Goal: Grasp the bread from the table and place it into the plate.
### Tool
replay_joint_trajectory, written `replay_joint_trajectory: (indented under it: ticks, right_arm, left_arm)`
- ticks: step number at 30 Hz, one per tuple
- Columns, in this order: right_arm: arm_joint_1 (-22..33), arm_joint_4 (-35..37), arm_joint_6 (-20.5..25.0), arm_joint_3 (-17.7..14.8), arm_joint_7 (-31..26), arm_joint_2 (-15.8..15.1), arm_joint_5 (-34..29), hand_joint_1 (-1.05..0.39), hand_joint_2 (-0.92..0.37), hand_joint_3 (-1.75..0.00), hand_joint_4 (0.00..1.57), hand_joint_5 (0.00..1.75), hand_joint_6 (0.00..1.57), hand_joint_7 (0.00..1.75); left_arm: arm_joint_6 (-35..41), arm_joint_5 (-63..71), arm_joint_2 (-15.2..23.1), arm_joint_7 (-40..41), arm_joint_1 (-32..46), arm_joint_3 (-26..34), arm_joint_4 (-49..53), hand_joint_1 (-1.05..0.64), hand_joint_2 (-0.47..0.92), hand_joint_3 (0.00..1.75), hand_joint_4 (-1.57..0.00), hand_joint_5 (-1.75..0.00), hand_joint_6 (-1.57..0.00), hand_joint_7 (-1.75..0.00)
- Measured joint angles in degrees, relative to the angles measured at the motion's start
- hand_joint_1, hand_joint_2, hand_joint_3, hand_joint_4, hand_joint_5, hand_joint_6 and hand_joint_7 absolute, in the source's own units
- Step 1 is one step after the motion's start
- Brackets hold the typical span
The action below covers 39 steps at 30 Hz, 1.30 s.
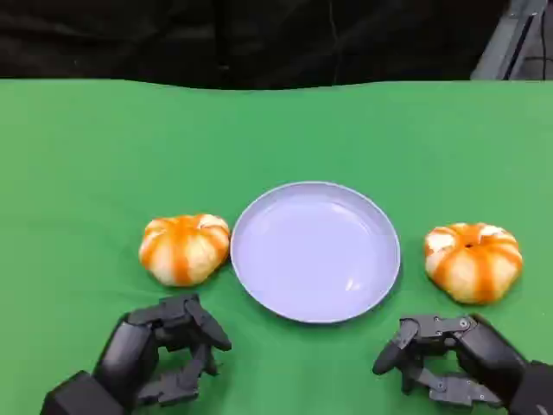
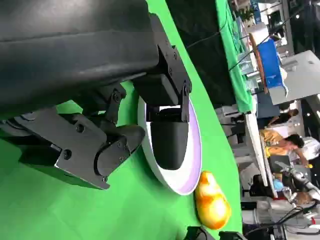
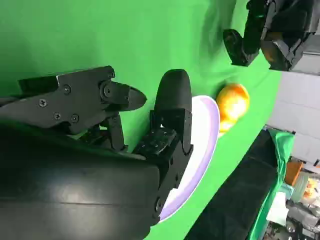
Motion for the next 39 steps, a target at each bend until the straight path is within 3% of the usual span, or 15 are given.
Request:
replay_joint_trajectory:
  ticks: [32, 33, 34, 36, 39]
  right_arm:
    - [0.0, -0.18, 0.01, 0.0, -0.48, -0.24, -0.18, 0.01, -0.92, -0.47, 0.71, 1.49, 0.79, 1.02]
    - [0.0, -0.17, 0.01, 0.0, -0.48, -0.25, -0.18, 0.01, -0.92, -0.47, 0.71, 1.49, 0.79, 1.02]
    - [0.0, -0.17, 0.01, 0.0, -0.48, -0.25, -0.17, 0.01, -0.92, -0.47, 0.71, 1.49, 0.79, 1.02]
    - [0.0, -0.16, 0.01, 0.0, -0.48, -0.25, -0.17, 0.01, -0.92, -0.47, 0.71, 1.49, 0.78, 1.02]
    - [-0.01, -0.16, 0.0, 0.0, -0.47, -0.25, -0.15, 0.02, -0.92, -0.47, 0.71, 1.49, 0.78, 1.02]
  left_arm:
    - [-0.04, -0.18, -0.01, -0.02, 0.0, 0.0, -0.01, -0.04, 0.6, 1.02, -0.83, -1.53, -0.88, -1.2]
    - [-0.05, -0.18, -0.01, -0.02, 0.0, 0.0, -0.01, -0.06, 0.68, 0.88, -0.87, -1.19, -0.91, -0.91]
    - [-0.04, -0.27, -0.06, -0.02, 0.0, 0.04, -0.02, -0.08, 0.78, 0.67, -0.97, -0.82, -1.03, -0.51]
    - [0.01, -1.02, -0.38, 0.0, 0.0, 0.31, -0.21, -0.09, 0.85, 0.53, -1.03, -0.58, -1.13, -0.22]
    - [0.69, -2.42, -0.9, -0.01, 0.03, 0.56, -1.33, -0.1, 0.89, 0.44, -1.04, -0.44, -1.15, -0.07]
